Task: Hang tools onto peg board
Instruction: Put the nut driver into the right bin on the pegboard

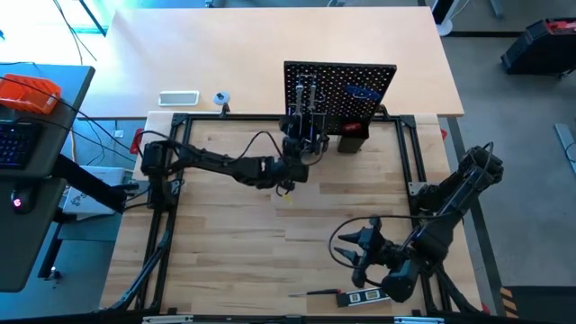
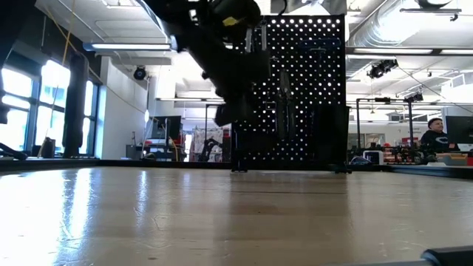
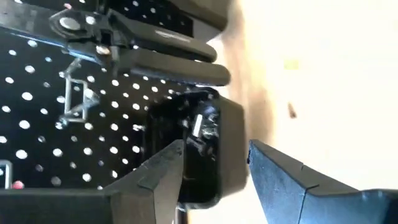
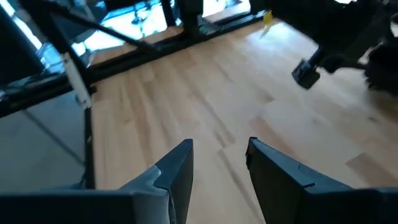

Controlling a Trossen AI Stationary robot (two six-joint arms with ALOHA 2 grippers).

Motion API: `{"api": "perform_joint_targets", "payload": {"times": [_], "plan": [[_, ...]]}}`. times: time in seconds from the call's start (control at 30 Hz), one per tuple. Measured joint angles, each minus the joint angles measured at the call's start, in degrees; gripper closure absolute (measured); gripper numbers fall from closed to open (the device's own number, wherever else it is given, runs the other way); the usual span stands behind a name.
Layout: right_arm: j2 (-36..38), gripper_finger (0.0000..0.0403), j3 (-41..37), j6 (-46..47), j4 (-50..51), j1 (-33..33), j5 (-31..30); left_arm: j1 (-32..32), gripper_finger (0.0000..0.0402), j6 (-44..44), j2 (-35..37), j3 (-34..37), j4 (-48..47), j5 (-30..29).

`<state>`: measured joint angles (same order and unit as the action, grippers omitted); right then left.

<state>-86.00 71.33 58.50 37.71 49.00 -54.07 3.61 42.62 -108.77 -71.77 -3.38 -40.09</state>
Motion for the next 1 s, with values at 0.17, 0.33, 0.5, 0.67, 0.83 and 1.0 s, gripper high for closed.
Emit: {"api": "perform_joint_targets", "payload": {"times": [0.17,0.33,0.5,0.67,0.83,1.0], "plan": [[0.00,0.0256,0.00,-0.68,-0.26,0.93,3.70,-1.38,0.0227,-6.71,3.00,-0.02,-7.45,-0.12],[-0.56,0.0256,0.00,-1.92,-0.42,1.73,6.65,-3.54,0.0227,-15.08,6.58,-0.02,-15.65,1.28],[-5.48,0.0256,0.00,-3.52,-0.68,1.61,15.68,-7.38,0.0227,-26.92,10.01,0.70,-20.85,17.44],[-13.64,0.0256,0.00,-6.64,-5.39,1.13,25.79,-14.75,0.0227,-32.72,9.95,2.48,-20.62,35.07],[-20.50,0.0256,0.00,-9.57,-11.86,0.99,30.34,-23.05,0.0227,-31.25,7.86,2.54,-17.63,36.17],[-24.49,0.0256,0.00,-9.43,-15.06,1.36,30.84,-28.21,0.0227,-31.70,5.51,2.54,-9.25,36.68]]}}
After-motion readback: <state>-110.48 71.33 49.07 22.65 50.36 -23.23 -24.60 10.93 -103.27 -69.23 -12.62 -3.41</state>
